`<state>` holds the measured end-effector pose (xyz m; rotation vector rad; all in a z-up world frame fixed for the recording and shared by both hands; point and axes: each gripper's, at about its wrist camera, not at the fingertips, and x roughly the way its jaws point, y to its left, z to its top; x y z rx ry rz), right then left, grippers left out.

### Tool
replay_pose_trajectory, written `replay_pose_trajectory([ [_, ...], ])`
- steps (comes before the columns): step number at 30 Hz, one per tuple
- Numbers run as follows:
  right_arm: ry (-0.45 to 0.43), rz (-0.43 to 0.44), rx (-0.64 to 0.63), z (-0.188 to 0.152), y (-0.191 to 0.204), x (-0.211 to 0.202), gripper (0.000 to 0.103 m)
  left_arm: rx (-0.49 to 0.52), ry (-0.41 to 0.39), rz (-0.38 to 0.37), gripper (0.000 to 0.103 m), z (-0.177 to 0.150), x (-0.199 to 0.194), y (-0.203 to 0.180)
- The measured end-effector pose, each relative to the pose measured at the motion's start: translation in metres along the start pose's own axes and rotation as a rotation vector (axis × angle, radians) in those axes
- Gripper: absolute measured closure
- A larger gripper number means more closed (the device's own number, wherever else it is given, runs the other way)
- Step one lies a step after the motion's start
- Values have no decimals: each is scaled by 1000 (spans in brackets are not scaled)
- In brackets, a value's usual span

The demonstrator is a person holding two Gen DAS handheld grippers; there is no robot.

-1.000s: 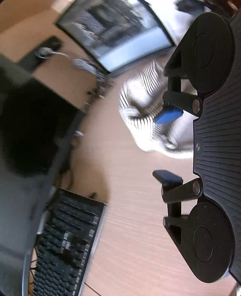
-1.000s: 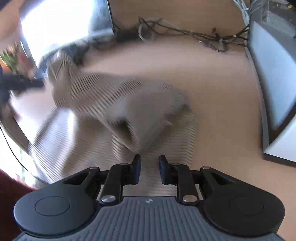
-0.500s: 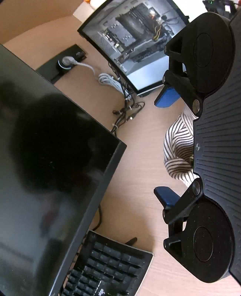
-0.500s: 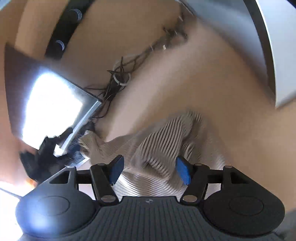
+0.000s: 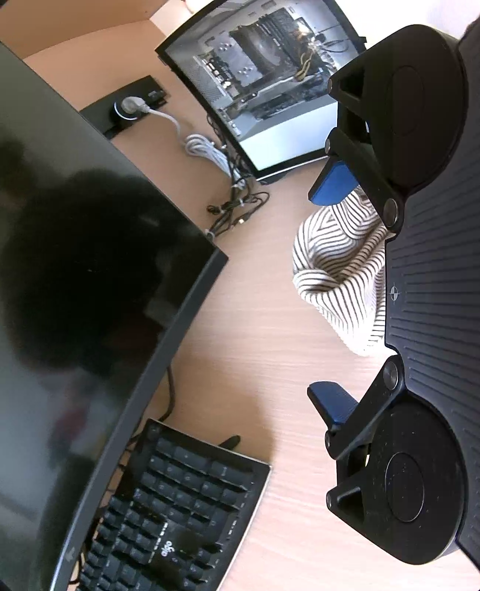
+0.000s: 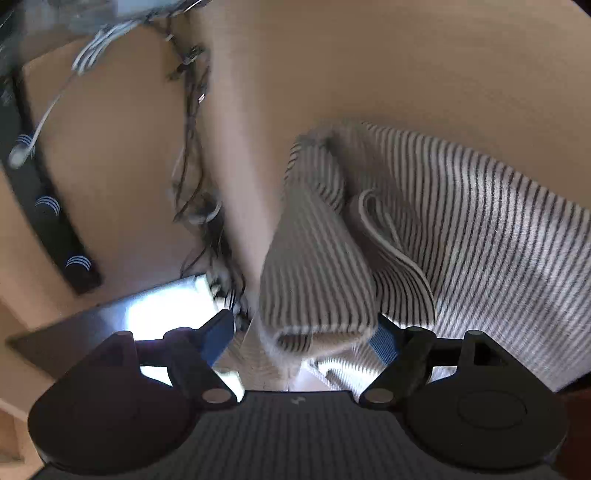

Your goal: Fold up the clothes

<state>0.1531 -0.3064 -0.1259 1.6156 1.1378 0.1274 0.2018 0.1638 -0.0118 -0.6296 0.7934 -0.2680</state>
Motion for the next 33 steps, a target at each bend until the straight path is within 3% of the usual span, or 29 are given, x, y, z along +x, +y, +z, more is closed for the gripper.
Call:
replay_pose_trajectory([
  [1,-10,-5,8,0,-3,3,39,-6,4,-1,0,-1,1,2],
  [2,-18,-22,-1,0,-3,8,63,-13,7,0,0,-1,2,4],
  [3,-31,-51,-33,-1,3,14,77,-21,10,2,0,-2,2,6],
  [6,-77,-71,-254,-5,37,6,84,-39,13,0,0,-2,1,11],
  [9,-143,-124,-663,-28,90,-12,85,-85,5,-31,0,-1,-3,19],
  [10,-153,-143,-737,-33,97,-15,85,-112,5,-48,0,-1,-4,22],
  [16,-139,-356,-811,-19,65,-24,85,-206,57,-87,0,0,7,23],
  [18,-137,-409,-871,-20,55,-26,85,-195,107,-97,0,-2,18,13],
  [24,-121,-421,-970,-15,56,-35,85,-85,355,-115,0,-27,67,-32],
  [26,-118,-420,-994,-18,57,-36,85,-55,395,-114,5,-35,76,-40],
  [33,-106,-408,-1078,-18,48,-31,85,-242,462,-167,16,-47,112,-23],
])
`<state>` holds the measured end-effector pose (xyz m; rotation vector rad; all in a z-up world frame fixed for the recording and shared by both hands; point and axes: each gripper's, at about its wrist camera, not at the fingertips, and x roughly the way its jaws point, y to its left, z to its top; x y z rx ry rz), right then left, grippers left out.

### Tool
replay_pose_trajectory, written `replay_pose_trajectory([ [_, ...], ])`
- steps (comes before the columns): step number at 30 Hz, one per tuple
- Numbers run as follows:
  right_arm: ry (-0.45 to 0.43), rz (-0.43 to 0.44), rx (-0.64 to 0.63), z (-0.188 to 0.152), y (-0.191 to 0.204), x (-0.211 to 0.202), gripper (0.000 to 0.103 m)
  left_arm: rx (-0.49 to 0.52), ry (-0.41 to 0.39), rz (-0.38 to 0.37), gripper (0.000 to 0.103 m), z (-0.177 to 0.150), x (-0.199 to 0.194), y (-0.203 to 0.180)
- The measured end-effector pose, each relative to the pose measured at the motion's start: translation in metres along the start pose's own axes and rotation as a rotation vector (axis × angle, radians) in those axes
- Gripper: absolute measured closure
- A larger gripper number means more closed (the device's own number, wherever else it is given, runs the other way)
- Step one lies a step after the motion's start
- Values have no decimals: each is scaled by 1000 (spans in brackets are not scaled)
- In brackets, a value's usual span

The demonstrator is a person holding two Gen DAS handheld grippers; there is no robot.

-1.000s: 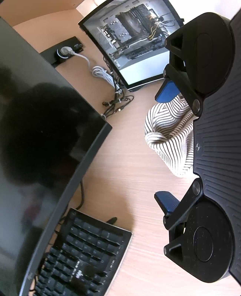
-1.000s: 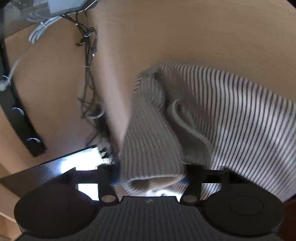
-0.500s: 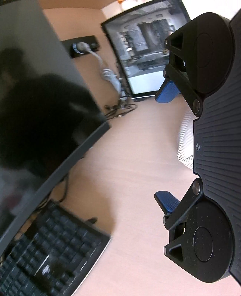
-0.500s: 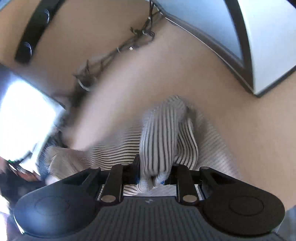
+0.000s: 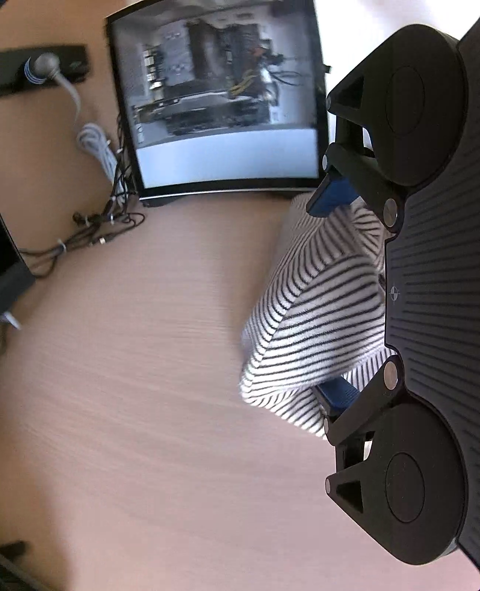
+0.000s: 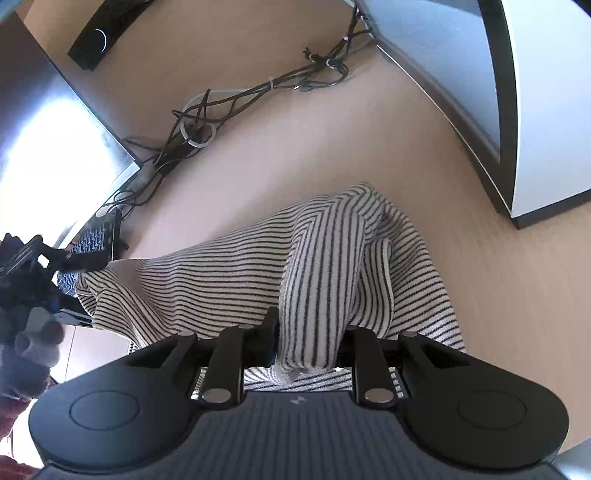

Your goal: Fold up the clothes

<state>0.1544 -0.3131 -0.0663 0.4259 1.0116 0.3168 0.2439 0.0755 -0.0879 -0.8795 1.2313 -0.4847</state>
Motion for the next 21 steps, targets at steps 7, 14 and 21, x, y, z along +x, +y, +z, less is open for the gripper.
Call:
replay_pose_trajectory([
  [7,-37,-20,-91,16,15,24,85,57,-61,92,49,24,6,-9],
  [14,-91,9,-111,81,47,65,83,159,-206,161,59,59,-32,-34],
  [21,-193,116,-151,112,63,30,84,184,-273,95,60,34,-60,-46],
])
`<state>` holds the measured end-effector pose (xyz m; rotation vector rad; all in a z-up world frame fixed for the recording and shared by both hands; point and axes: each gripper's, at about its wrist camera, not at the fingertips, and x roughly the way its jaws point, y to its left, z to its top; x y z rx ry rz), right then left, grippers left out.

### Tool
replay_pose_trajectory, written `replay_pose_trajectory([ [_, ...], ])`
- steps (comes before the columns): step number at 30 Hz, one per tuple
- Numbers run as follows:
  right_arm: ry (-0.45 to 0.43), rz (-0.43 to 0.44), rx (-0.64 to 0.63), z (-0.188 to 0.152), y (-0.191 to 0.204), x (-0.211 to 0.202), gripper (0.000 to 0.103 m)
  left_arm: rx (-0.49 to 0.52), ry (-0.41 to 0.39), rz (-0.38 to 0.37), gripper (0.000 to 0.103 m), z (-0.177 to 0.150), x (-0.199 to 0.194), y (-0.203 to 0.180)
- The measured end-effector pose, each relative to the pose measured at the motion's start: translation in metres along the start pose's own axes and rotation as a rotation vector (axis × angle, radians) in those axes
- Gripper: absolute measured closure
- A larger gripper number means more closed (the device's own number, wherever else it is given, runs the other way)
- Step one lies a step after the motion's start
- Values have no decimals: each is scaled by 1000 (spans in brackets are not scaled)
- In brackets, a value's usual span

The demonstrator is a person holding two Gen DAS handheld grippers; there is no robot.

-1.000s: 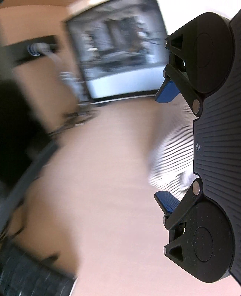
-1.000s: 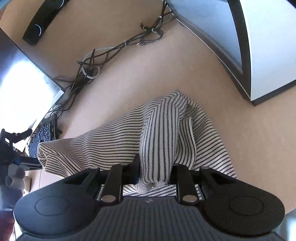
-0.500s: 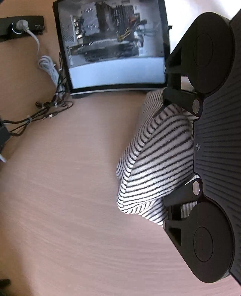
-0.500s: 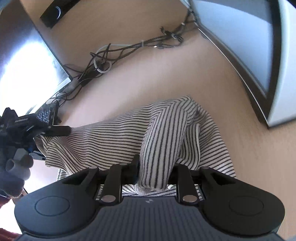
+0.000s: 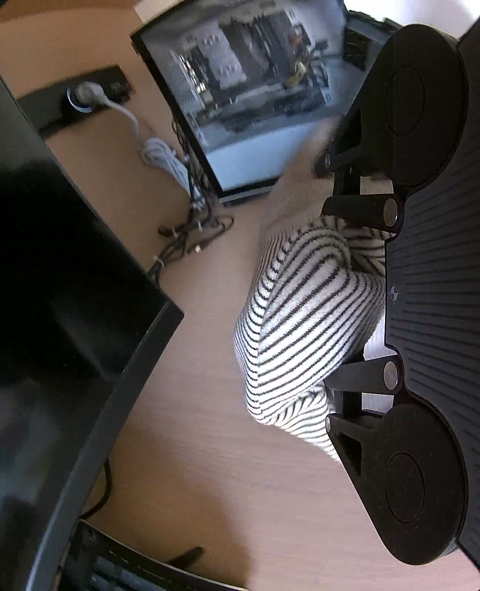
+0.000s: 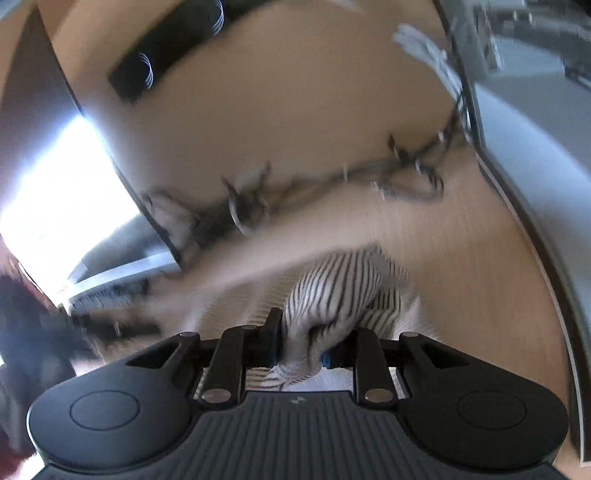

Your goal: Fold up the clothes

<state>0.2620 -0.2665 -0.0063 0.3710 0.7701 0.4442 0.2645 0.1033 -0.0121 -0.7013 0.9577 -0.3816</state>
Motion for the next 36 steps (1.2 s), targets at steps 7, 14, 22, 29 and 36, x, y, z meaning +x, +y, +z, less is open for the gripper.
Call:
replay_pose_trajectory([
  [7,28,-120,-138,-9,4,10,80,-58,92,9,59,-56,16,13],
  [14,136,-196,-84,-47,-20,20,69,-41,142,35,45,-77,21,17],
  [22,150,-186,-70,-72,-19,8,63,-143,108,-7,34,-66,24,32],
  [29,132,-188,-73,-76,-12,8,63,-115,95,13,47,-37,44,37],
  [36,136,-159,-52,-59,-5,35,63,-86,73,43,49,29,74,48],
])
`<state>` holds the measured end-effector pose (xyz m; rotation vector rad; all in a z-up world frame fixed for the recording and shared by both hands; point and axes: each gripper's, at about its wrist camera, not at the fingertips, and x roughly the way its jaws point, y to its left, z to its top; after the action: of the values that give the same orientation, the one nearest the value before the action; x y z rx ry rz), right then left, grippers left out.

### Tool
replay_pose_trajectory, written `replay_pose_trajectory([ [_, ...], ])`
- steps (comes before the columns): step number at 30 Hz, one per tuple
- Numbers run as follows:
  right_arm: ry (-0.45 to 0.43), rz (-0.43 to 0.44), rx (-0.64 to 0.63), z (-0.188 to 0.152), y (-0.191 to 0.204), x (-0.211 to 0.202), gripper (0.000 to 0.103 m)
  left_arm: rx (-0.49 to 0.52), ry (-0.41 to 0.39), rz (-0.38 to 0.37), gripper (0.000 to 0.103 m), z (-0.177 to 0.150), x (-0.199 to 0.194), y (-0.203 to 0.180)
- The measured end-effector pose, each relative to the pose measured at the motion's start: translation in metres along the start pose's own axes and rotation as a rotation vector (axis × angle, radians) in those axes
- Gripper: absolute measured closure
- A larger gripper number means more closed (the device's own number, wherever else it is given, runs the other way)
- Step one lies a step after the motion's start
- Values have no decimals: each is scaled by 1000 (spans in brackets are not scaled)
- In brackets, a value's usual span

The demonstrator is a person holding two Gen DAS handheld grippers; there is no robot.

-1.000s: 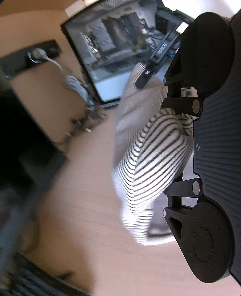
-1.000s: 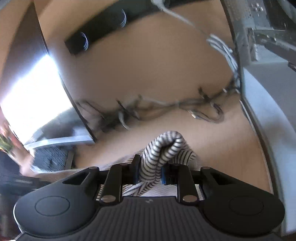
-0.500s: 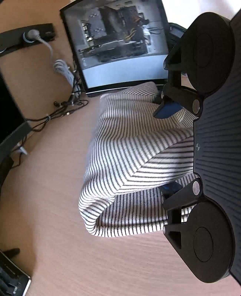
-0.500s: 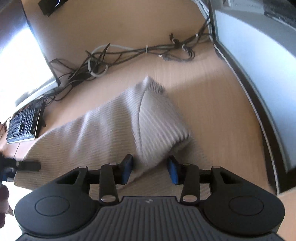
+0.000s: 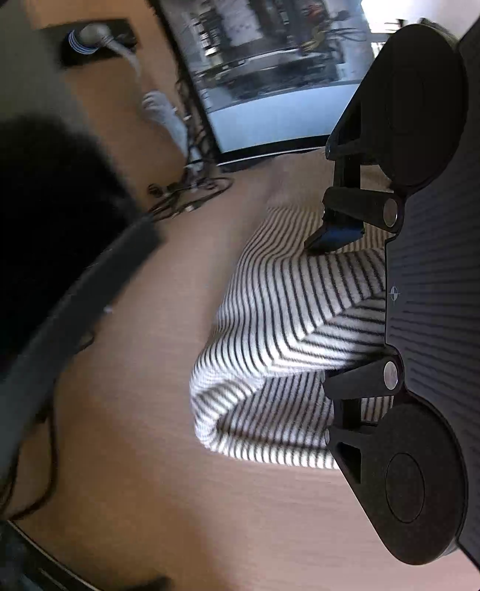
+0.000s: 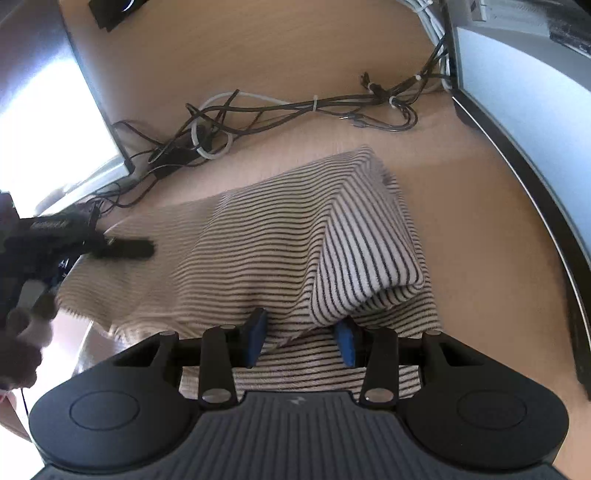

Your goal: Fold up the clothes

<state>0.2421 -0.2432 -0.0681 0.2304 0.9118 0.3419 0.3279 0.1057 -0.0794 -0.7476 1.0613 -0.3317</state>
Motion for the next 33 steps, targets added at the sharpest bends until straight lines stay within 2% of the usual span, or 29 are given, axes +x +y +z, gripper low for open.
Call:
replay_pose_trajectory([
  [2,0,1,39,4,-5,-5,63,52,9,26,46,5,-3,-3],
  [4,-4,-6,87,5,-12,-14,54,97,7,50,41,1,-12,-1],
  [5,-10,-3,110,5,-15,-21,45,117,6,61,36,-1,-17,-1],
  [7,-46,4,132,6,-22,-34,43,102,19,26,27,-7,-27,6],
  [10,-122,-39,99,15,-23,-43,41,53,27,-50,14,-14,-40,17],
  [11,-135,-43,87,20,-22,-40,37,38,25,-60,13,-15,-41,18],
  [16,-96,-43,63,40,-22,5,36,31,47,-26,13,-16,-25,10],
  [18,-71,-44,22,39,-17,21,37,70,47,24,22,-22,-18,1],
  [19,-76,-49,-9,38,-13,24,41,95,40,45,39,-24,-16,-4],
  [20,-80,-52,-40,38,-9,25,57,121,32,64,68,-26,-15,-8],
  [21,-85,-48,-68,38,-6,23,73,135,20,57,70,-28,-20,-13],
  [23,-104,-33,-88,42,-3,11,81,151,-6,25,74,-31,-34,-20],
  [26,-155,24,-102,47,1,-18,83,175,-45,-24,74,-35,-57,-31],
  [29,-201,101,-109,43,1,-50,83,209,-62,-39,74,-47,-74,-40],
  [33,-196,88,-111,29,-7,-56,83,203,-41,-12,72,-67,-72,-31],
])
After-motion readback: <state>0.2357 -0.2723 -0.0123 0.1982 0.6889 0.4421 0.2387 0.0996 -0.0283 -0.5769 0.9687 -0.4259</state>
